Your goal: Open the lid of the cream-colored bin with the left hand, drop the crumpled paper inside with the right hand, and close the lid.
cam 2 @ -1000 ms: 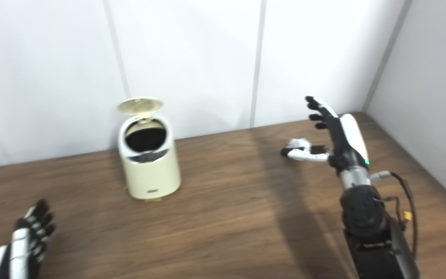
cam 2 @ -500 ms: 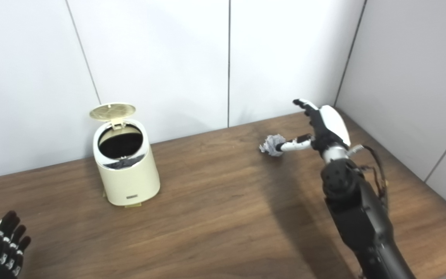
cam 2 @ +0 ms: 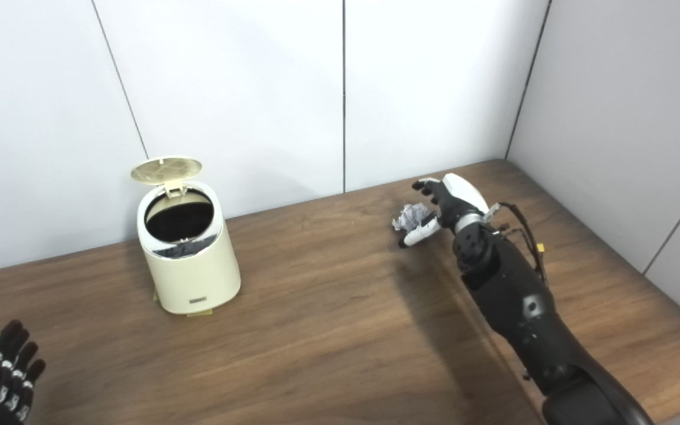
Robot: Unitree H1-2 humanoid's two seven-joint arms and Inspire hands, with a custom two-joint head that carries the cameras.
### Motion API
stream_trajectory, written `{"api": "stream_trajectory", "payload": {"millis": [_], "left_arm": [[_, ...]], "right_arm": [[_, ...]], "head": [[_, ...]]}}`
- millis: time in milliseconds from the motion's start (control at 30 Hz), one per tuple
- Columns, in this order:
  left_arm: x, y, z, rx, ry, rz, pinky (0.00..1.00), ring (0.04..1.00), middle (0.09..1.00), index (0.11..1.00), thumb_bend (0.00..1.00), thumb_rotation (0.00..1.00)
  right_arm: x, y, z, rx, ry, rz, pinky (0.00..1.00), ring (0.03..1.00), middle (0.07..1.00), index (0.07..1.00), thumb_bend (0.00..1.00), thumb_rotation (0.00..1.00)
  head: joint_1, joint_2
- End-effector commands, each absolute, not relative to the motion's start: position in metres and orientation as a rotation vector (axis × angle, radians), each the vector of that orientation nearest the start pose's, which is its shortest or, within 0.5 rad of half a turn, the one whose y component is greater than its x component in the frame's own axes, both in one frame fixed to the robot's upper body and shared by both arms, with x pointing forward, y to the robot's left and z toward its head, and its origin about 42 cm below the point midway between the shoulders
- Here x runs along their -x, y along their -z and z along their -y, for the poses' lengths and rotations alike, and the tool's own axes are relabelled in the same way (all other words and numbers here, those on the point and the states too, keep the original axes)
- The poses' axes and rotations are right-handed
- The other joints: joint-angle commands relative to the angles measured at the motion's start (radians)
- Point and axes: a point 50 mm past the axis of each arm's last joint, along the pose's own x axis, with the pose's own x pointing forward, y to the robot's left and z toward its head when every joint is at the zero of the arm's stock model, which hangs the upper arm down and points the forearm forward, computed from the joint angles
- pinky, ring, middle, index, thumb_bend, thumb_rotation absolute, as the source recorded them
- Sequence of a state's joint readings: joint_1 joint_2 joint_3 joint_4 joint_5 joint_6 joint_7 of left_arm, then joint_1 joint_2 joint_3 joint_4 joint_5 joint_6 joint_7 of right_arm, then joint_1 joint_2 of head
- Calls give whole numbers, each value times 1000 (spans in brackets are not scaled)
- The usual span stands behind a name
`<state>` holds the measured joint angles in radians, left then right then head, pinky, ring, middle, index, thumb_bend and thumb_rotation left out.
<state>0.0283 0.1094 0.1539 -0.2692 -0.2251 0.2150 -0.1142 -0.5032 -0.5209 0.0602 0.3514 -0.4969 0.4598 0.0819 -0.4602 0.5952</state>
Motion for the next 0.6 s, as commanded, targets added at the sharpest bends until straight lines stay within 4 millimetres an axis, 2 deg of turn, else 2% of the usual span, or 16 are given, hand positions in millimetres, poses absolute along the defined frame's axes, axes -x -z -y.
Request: {"api": "stream_trajectory", "payload": {"millis": [0,133,233,333,367,467,500,533,567], "left_arm": [[-273,-172,-273,91,33,123,1000,1000,998,1000,474,822],[-272,-173,-269,89,31,119,1000,1000,999,1000,483,805],[-270,-176,-267,87,26,111,1000,1000,997,1000,483,795],[-268,-179,-265,89,38,115,1000,1000,1000,1000,470,794],[-268,-179,-265,98,43,117,1000,1000,1000,1000,453,790],[-268,-178,-264,97,47,122,1000,1000,1000,1000,448,814],[-268,-179,-264,101,48,123,1000,1000,1000,1000,446,818],[-268,-179,-263,104,46,123,1000,1000,1000,1000,433,826],[-268,-179,-263,106,44,123,1000,1000,1000,1000,430,828]], "right_arm": [[-450,-236,384,990,263,-215,710,818,859,828,900,146],[-457,-231,380,1004,249,-223,688,789,845,820,900,153],[-458,-227,382,972,264,-228,690,776,827,809,888,122],[-457,-223,387,952,291,-236,650,728,781,784,857,82],[-456,-221,389,950,302,-236,630,691,742,739,829,31],[-453,-217,395,916,339,-202,638,643,667,650,817,4],[-451,-215,396,908,355,-189,571,592,581,573,676,2],[-449,-215,397,905,372,-176,442,467,528,545,580,0],[-447,-214,397,906,392,-168,397,424,509,535,548,0]], "head": [[-1,1],[3,4],[6,5],[5,4],[7,4],[7,5],[7,6],[7,6],[7,6]]}}
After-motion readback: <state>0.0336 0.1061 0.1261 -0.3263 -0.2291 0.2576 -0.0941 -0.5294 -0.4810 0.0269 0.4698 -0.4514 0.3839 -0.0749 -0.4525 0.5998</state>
